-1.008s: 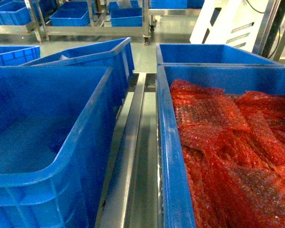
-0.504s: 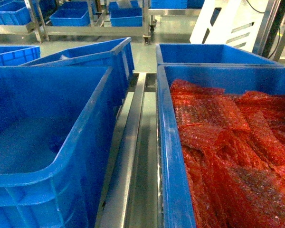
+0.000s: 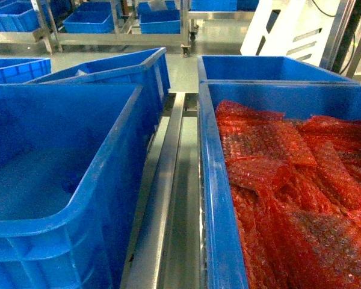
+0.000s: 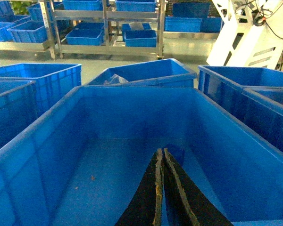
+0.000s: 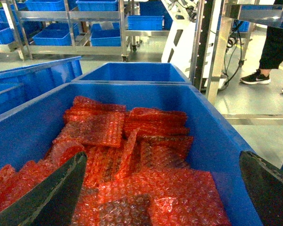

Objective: Pick blue part to blue bin on bottom shelf

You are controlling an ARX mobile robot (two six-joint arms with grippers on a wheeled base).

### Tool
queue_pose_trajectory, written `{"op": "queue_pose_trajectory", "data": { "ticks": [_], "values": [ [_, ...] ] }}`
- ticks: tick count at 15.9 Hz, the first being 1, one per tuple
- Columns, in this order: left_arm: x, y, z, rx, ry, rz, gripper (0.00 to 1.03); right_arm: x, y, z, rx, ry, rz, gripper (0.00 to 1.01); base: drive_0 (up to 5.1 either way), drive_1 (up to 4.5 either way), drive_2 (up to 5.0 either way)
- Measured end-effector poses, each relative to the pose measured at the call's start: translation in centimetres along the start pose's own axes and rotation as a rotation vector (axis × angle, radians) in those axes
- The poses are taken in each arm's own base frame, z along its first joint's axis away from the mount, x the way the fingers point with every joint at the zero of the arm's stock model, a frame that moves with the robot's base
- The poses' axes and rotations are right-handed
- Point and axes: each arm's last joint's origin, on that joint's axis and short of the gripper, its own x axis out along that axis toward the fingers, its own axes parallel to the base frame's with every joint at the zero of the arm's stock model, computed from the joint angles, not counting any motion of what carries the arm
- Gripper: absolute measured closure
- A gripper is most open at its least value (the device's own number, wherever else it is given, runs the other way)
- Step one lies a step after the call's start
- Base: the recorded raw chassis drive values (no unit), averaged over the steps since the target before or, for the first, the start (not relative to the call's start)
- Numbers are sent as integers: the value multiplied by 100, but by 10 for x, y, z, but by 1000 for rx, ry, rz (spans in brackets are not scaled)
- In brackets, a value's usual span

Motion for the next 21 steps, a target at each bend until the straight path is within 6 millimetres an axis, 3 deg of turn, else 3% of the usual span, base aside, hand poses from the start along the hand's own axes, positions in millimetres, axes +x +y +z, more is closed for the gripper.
{"op": "queue_pose_trajectory", "data": {
  "ticks": [2,3,7,14,21],
  "values": [
    [-9,0,-7,1,54,-2,101,0,0,0,0,1,0,3,0,0,0],
    [-11,0,-1,2,-9,-2,101,0,0,0,0,0,0,3,0,0,0],
    [-11,0,-3,3,11,0,101,0,0,0,0,0,0,3,0,0,0],
    [-11,0,-3,4,12,0,4,0,0,0,0,0,0,3,0,0,0],
    [-11,0,-3,5,11,0,5,0,0,0,0,0,0,3,0,0,0]
  ]
}}
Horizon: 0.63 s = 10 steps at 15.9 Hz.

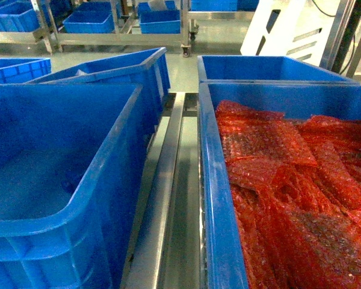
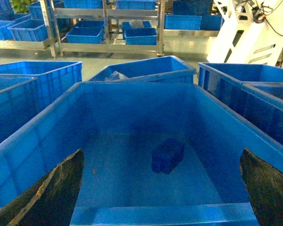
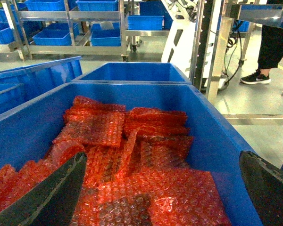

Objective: Pick blue part to blue bin on bottom shelf

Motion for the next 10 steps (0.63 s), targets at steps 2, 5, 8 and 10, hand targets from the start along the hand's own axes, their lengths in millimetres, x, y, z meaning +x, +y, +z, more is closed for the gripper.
{"op": "queue_pose_trajectory", "data": {
  "ticks": [2,5,8,10],
  "values": [
    [0,0,0,0,0,0,5,0,0,0,0,0,0,3,0,0,0],
    [0,0,0,0,0,0,5,0,0,0,0,0,0,3,0,0,0],
    [0,0,0,0,0,0,5,0,0,0,0,0,0,3,0,0,0],
    [0,0,0,0,0,0,5,0,0,0,0,0,0,3,0,0,0]
  ]
}}
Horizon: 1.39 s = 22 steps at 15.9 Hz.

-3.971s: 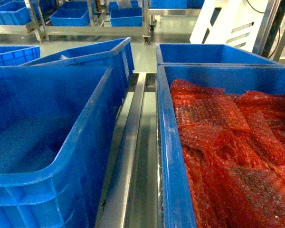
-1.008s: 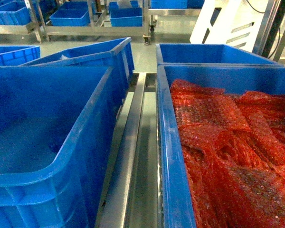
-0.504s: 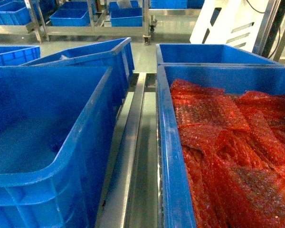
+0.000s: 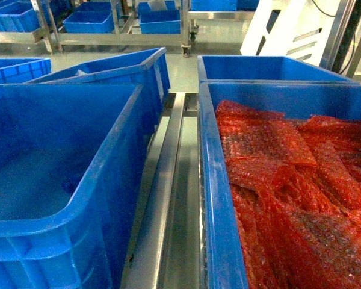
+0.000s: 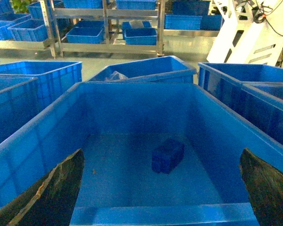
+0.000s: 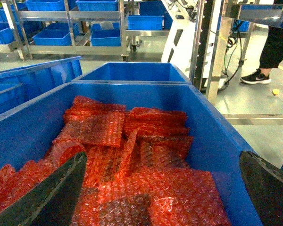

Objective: Pick blue part to blue bin on bottom shelf

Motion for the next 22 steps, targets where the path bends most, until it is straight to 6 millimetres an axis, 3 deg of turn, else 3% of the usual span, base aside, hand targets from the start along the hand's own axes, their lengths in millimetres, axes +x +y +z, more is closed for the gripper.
{"op": "queue_pose_trajectory", "data": {
  "ticks": [22],
  "values": [
    [0,0,0,0,0,0,5,0,0,0,0,0,0,3,0,0,0]
  ]
}}
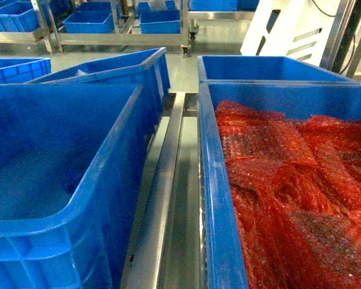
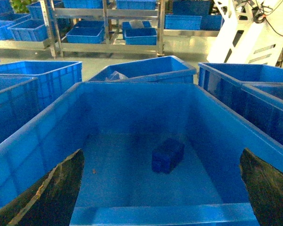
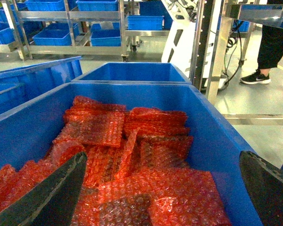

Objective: Pick blue part to blue bin on bottom shelf

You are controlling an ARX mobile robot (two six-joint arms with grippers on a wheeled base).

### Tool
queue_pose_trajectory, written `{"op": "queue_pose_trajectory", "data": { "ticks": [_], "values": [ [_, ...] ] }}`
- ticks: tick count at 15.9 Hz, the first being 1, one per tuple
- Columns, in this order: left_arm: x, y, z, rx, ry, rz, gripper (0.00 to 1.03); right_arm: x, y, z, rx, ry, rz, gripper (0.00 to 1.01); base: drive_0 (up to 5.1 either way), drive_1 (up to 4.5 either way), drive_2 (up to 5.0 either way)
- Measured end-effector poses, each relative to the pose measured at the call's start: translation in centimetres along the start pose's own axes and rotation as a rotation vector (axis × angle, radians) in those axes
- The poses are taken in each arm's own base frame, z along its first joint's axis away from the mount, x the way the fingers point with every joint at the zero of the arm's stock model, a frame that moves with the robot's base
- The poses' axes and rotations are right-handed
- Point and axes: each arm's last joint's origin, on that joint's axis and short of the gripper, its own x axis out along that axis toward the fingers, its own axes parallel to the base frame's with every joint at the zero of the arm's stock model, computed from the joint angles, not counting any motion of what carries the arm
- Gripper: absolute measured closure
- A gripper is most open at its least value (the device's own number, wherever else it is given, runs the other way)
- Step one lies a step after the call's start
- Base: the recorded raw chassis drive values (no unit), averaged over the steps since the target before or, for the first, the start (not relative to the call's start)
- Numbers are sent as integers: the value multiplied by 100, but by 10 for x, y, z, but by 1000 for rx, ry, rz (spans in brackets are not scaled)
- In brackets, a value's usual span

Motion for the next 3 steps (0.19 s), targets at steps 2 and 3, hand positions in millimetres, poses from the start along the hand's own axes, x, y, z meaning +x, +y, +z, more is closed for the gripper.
{"op": "queue_pose_trajectory", "data": {
  "ticks": [2,3],
  "values": [
    [0,0,0,0,0,0,5,0,0,0,0,0,0,3,0,0,0],
    [0,0,0,0,0,0,5,0,0,0,0,0,0,3,0,0,0]
  ]
}}
